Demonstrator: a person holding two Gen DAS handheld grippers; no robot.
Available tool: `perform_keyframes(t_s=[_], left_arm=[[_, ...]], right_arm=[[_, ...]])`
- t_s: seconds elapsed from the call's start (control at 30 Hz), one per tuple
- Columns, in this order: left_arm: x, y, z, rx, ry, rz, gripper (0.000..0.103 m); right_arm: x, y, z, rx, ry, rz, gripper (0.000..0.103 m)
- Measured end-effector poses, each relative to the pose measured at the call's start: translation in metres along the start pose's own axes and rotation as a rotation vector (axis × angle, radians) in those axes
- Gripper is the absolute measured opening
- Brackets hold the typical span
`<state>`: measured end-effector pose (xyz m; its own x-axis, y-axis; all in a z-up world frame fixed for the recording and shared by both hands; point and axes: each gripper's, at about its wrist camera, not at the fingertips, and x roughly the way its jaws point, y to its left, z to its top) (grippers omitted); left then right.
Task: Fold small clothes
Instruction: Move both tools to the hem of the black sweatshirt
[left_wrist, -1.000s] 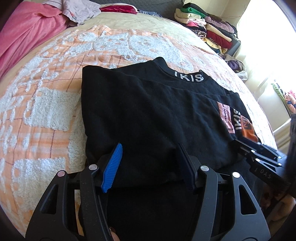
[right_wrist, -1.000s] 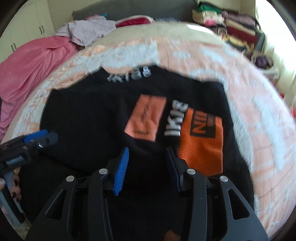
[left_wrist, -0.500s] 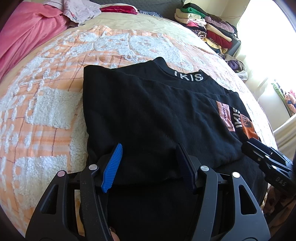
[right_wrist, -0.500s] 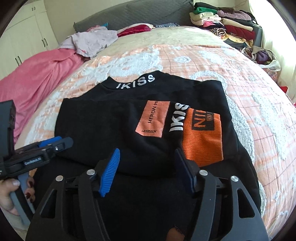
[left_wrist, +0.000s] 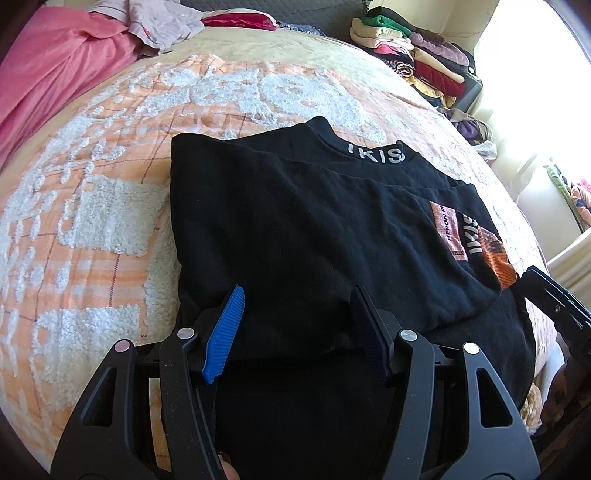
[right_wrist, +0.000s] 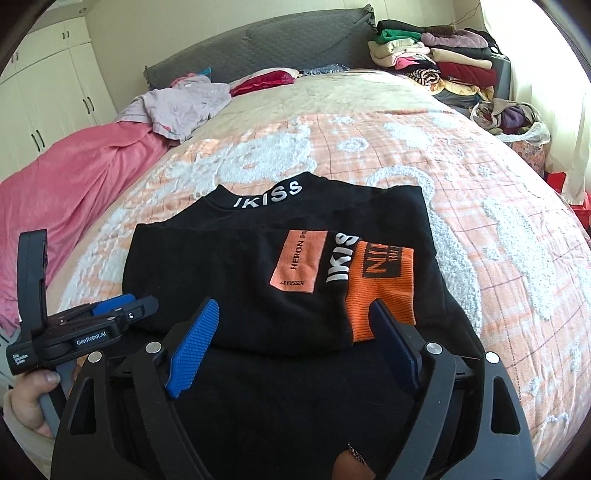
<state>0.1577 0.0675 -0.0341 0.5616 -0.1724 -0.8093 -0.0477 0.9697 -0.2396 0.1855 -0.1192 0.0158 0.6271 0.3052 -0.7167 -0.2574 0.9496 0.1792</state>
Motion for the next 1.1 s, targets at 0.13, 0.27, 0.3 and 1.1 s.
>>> perform_keyframes(t_s=[0.13, 0.27, 0.3, 1.1], left_arm=[[-0.006, 0.001, -0.001, -0.006, -0.008, -0.005, 0.052], [-0.016, 0.003, -0.003, -0.014, -0.02, -0.01, 0.052], [-0.018, 0.003, -0.004, -0.014, -0.024, -0.01, 0.053], [-0.082, 0.019, -0.022, -0.063, -0.136, 0.037, 0.09]], right_arm=[[-0.003, 0.001, 0.0, -0.001, -0.004, 0.0, 0.082], [-0.008, 0.002, -0.001, -0.004, -0.013, -0.002, 0.082], [-0.009, 0.002, -0.002, -0.003, -0.014, -0.003, 0.082], [-0.057, -0.007, -0.017, 0.024, -0.088, 0.003, 0.093]])
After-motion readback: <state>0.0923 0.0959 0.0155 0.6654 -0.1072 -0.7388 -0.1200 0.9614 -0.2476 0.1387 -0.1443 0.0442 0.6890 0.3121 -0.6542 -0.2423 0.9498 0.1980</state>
